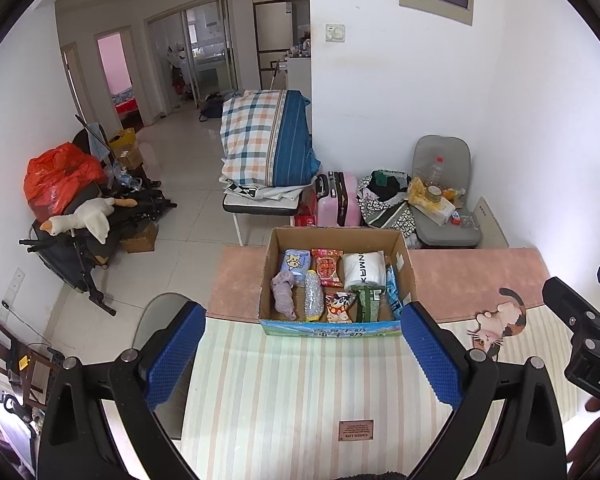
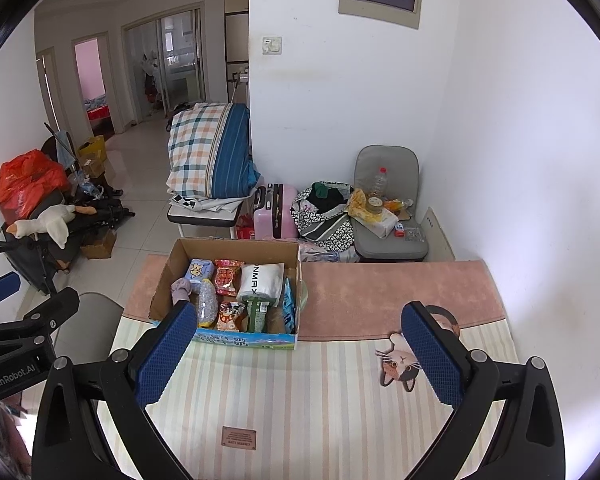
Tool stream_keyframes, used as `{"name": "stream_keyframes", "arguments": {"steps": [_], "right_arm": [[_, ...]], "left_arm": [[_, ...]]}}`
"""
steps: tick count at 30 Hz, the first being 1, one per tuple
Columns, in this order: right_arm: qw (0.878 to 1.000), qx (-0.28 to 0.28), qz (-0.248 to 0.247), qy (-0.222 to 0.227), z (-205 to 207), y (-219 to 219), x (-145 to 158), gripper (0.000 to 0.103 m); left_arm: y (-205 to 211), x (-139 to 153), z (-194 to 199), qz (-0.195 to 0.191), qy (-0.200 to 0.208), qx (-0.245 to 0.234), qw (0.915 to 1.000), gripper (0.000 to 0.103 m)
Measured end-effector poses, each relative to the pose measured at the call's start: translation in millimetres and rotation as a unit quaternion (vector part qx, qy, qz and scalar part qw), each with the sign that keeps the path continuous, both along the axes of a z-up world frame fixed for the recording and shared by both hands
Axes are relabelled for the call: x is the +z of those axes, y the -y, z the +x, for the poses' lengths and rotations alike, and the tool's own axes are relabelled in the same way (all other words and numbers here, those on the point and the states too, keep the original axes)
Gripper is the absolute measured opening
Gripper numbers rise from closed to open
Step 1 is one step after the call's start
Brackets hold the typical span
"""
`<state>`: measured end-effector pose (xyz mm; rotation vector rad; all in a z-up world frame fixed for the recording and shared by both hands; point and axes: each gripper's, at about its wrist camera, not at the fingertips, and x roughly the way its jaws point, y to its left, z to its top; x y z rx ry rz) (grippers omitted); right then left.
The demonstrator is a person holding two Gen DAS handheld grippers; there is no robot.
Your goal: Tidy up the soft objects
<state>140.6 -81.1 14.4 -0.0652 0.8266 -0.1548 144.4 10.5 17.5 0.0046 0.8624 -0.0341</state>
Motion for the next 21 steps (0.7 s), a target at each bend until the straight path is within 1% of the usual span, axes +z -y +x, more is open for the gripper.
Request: {"name": "stream_keyframes", "arguments": {"steps": [2,4,21], "right_arm": [[1.0,0.003,-0.003,-0.002,0.8,0.2,-0.9,0.103],[1.0,0.004,-0.003,-0.003,1.4,1.3,-2.6,0.103],[1.0,0.011,-0.004,-0.003,2.6,-1.0,-4.2,0.103]], "left_arm": [[-2.6,-1.0,-2.9,-0.003,0.0,0.001,1.0,0.1],[-3.4,-1.1,-2.8,-0.003,-0.001,0.0,1.0,0.103],[-5.5,-1.9,-2.3,-0.003,-0.003,0.001,1.0,0.103]]}}
